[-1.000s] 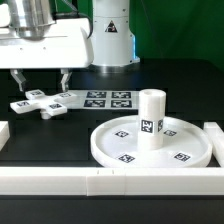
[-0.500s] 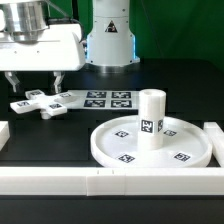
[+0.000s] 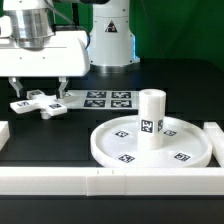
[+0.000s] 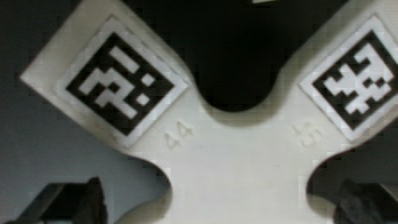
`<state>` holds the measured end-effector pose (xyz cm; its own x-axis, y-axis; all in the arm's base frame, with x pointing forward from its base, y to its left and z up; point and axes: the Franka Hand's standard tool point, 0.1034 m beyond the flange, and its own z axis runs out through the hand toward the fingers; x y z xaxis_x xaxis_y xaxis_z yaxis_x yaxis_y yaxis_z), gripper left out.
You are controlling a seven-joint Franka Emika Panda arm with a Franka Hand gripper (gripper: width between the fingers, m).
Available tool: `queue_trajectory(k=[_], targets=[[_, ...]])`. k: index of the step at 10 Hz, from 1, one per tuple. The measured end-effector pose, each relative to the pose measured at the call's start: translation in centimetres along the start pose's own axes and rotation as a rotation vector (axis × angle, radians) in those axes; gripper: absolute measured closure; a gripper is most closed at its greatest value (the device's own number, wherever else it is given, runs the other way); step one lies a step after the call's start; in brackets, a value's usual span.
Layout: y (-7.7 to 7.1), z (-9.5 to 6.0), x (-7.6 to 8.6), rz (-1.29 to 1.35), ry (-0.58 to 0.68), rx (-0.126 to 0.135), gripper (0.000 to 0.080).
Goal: Assemble round table
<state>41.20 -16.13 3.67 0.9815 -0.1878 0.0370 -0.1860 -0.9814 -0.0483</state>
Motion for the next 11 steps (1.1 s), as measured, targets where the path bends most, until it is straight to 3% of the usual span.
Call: queue_trajectory(k=[10, 11], targets=[[-0.1, 1.3, -0.4, -0.015, -0.026, 0.004, 0.0151], [-0.1, 1.4, -0.5, -0.015, -0.028, 0.004, 0.0272]])
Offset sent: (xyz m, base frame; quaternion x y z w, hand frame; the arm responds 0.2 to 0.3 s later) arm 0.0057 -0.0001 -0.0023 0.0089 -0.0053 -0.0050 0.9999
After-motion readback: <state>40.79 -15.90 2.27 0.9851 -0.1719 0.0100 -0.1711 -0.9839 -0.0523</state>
